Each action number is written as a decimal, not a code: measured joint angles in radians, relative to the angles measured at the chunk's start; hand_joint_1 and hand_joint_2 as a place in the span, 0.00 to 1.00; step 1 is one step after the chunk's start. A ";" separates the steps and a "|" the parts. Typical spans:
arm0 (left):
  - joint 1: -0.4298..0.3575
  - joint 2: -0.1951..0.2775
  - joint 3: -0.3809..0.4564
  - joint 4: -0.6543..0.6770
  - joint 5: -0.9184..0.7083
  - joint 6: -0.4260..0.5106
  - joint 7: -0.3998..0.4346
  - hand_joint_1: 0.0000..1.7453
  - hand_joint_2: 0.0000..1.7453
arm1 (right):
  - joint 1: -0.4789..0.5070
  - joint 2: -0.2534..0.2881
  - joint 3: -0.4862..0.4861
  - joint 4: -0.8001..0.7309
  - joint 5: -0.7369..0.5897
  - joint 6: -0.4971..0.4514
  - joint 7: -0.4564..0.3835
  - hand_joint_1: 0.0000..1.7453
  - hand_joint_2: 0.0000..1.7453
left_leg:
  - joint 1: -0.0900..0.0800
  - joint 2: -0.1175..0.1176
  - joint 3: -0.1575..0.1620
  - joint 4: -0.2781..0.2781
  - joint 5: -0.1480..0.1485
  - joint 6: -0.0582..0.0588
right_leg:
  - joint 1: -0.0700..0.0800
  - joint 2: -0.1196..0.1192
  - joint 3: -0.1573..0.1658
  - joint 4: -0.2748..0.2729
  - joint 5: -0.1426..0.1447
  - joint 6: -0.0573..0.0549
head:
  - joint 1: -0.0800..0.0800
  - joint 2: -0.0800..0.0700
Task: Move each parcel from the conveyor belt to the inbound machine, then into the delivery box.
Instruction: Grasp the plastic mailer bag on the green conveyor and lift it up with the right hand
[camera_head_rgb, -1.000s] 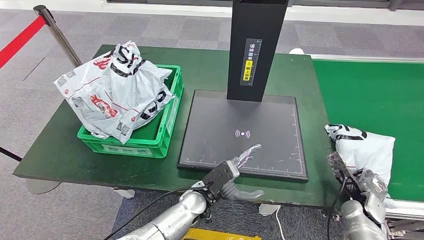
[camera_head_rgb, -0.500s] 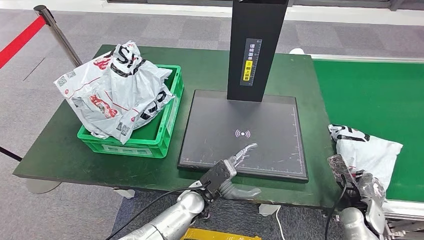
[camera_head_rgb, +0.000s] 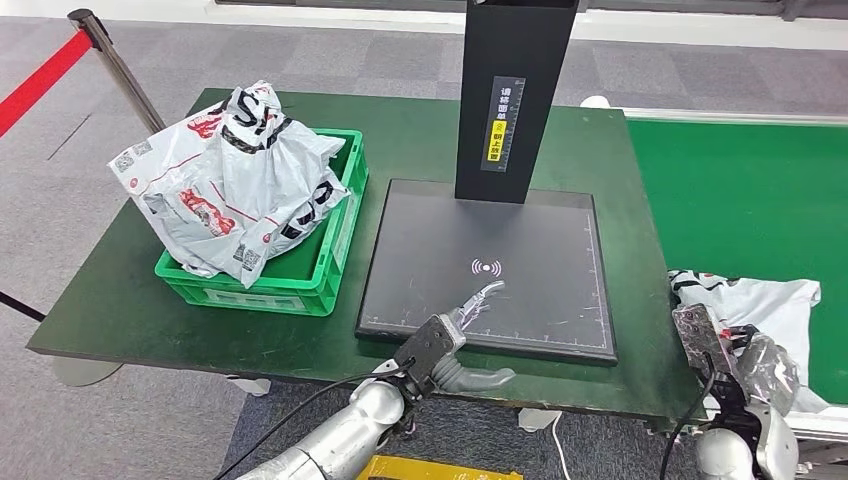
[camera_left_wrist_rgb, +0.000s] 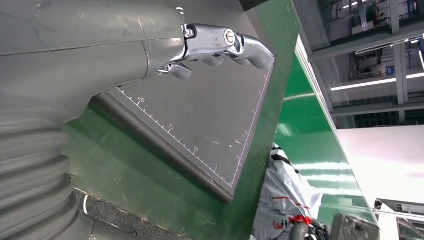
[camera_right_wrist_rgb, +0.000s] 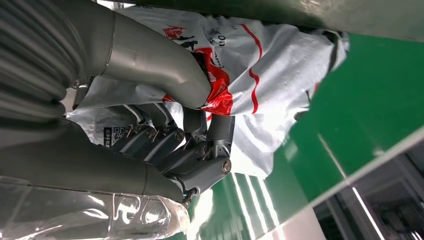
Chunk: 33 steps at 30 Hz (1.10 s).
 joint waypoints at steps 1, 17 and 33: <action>0.000 0.000 0.001 0.000 0.000 0.000 0.000 0.00 1.00 | 0.003 0.001 0.000 -0.011 0.000 0.000 0.000 1.00 1.00 | 0.000 0.000 0.000 0.000 0.000 0.000 | 0.000 0.000 0.000 0.000 0.000 0.000 | 0.000 0.000; 0.002 0.001 0.002 -0.006 -0.011 0.000 -0.002 0.00 1.00 | 0.042 0.011 -0.008 -0.156 -0.031 0.014 -0.034 1.00 1.00 | 0.000 0.000 0.000 0.000 0.000 0.000 | 0.000 0.000 0.000 0.000 0.000 0.000 | 0.000 0.000; 0.000 -0.001 0.002 -0.001 -0.012 -0.005 -0.017 0.00 1.00 | 0.031 0.017 0.013 -0.314 -0.023 0.037 -0.080 1.00 1.00 | 0.000 0.000 0.000 0.000 0.000 0.000 | 0.000 0.000 0.001 0.000 0.000 0.000 | 0.000 0.000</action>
